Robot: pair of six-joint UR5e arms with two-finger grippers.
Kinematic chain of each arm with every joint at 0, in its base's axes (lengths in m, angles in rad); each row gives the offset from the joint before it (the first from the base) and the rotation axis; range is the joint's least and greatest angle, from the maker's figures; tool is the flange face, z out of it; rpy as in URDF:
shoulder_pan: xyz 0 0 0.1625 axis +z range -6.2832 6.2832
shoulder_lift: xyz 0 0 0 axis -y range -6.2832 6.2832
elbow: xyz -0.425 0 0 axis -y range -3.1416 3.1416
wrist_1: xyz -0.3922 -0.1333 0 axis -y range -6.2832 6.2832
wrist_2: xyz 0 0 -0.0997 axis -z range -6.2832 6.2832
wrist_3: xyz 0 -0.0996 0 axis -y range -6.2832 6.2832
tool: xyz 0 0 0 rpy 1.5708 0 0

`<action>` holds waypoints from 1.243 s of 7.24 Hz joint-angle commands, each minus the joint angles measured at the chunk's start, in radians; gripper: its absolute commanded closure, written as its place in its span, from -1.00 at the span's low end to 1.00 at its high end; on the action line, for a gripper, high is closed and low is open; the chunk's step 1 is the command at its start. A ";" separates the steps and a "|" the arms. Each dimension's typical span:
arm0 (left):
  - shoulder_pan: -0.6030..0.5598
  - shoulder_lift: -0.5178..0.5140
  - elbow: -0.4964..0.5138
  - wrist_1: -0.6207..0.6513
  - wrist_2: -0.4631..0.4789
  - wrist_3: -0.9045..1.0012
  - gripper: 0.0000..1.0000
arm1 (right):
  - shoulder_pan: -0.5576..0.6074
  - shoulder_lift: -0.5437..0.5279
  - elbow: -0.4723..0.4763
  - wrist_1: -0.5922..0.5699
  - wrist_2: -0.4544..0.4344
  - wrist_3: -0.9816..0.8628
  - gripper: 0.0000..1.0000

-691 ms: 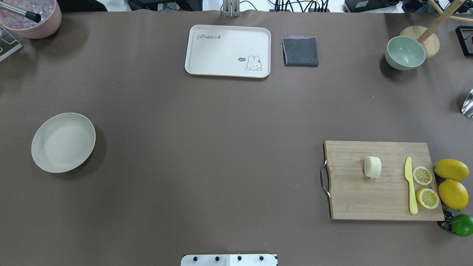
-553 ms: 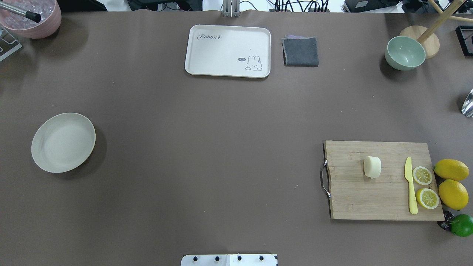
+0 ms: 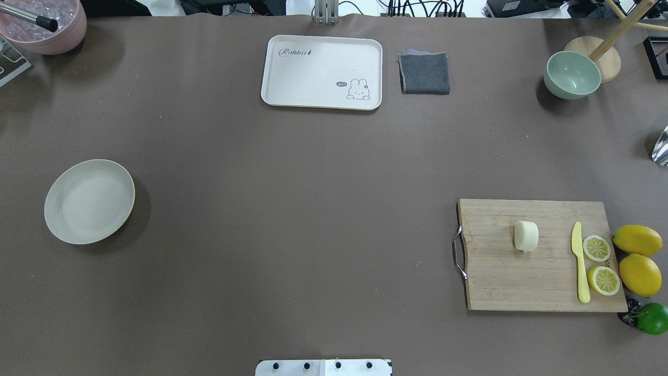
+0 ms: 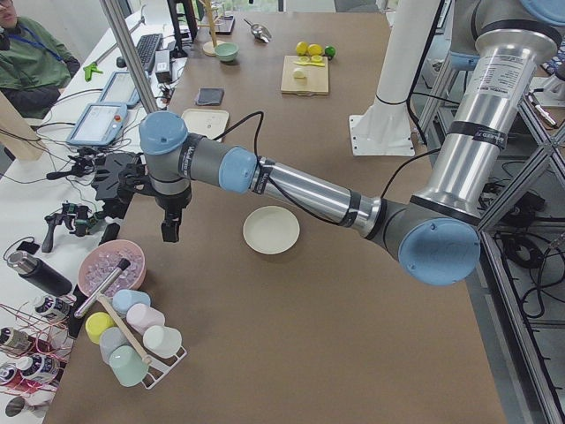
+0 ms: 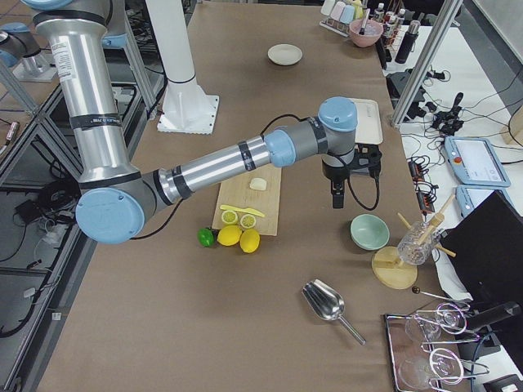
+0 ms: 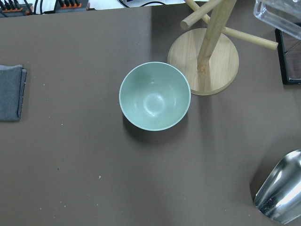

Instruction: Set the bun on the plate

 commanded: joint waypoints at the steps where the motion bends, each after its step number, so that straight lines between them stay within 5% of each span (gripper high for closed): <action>1: 0.000 0.002 -0.010 -0.045 -0.008 0.001 -0.96 | -0.002 0.006 -0.010 0.000 -0.005 -0.002 -0.99; 4: 0.008 0.035 0.037 -0.218 -0.003 0.030 -0.96 | -0.005 0.030 -0.039 0.002 -0.008 -0.002 -0.99; 9: 0.009 0.046 0.026 -0.215 -0.008 -0.034 -0.96 | -0.007 0.033 -0.050 0.000 -0.008 0.000 -0.99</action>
